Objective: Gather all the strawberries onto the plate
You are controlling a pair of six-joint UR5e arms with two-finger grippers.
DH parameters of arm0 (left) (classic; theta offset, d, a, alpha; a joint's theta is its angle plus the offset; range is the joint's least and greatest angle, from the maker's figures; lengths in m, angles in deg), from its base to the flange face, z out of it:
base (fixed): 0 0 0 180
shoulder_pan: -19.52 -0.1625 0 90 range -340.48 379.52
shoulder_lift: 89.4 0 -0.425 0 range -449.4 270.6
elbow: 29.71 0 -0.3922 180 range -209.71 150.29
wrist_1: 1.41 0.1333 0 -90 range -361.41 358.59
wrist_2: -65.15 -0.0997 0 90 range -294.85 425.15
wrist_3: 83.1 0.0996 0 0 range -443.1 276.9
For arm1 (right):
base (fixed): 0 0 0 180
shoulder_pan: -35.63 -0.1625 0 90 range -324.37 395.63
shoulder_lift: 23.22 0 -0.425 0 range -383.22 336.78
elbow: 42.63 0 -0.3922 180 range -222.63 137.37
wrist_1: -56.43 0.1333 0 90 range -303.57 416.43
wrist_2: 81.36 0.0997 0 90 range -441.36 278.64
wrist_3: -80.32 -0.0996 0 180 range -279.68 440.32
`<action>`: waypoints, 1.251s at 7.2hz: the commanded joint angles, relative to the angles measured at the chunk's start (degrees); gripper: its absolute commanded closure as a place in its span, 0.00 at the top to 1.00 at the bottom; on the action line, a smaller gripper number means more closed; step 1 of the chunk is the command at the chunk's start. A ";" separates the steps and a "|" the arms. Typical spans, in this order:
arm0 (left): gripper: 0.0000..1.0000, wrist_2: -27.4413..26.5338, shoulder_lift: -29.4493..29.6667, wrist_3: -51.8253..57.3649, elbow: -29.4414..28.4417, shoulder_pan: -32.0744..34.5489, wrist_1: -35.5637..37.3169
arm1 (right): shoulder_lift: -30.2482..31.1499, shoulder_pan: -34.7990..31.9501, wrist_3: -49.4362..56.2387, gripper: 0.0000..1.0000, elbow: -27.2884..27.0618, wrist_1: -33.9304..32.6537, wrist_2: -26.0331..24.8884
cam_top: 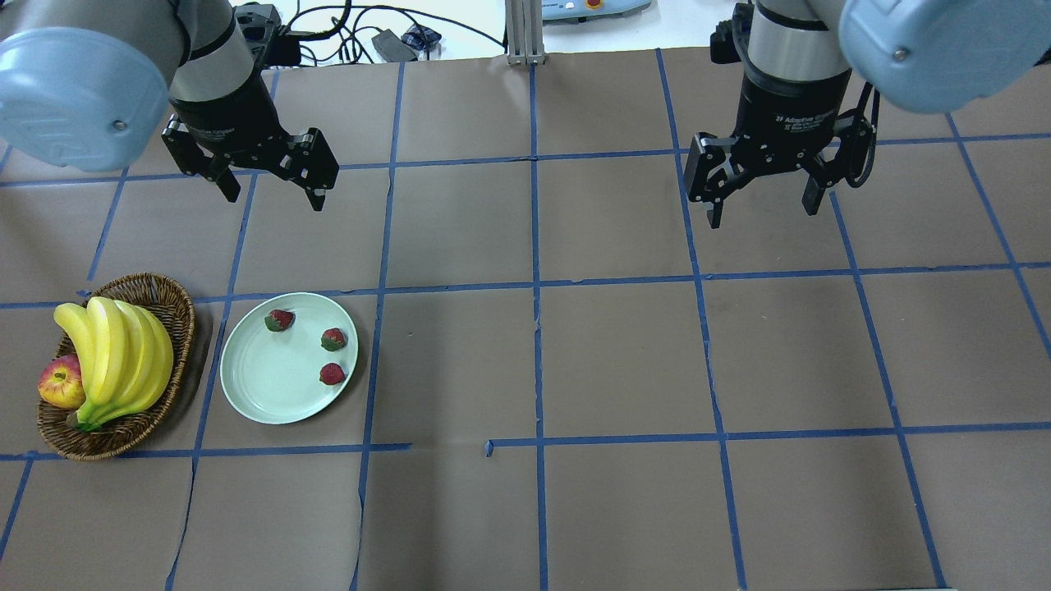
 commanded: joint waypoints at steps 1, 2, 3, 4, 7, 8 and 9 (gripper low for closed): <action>1.00 0.26 -2.37 -4.39 0.79 1.07 -1.29 | 0.24 -0.11 -1.03 1.00 1.28 0.45 1.62; 1.00 3.92 -2.72 -6.51 1.05 1.86 -1.29 | 0.15 -0.02 -0.94 1.00 0.67 0.36 1.72; 1.00 4.82 -2.72 -6.71 1.06 2.83 -1.38 | 0.50 -0.02 -0.94 1.00 1.19 0.10 3.37; 1.00 5.62 -2.72 -6.53 1.14 3.88 -1.90 | 1.11 -0.02 -1.20 1.00 0.58 -0.16 3.91; 1.00 5.28 -3.42 -5.83 3.34 4.59 -1.20 | 0.77 0.07 -1.03 1.00 -0.21 -3.24 3.91; 1.00 5.10 -4.03 -5.83 2.99 4.59 -1.90 | 0.33 0.16 -0.94 1.00 -0.74 -3.15 3.91; 1.00 5.10 -4.12 -5.83 2.82 4.51 -2.69 | 0.33 0.16 -0.51 1.00 -1.27 -3.33 4.09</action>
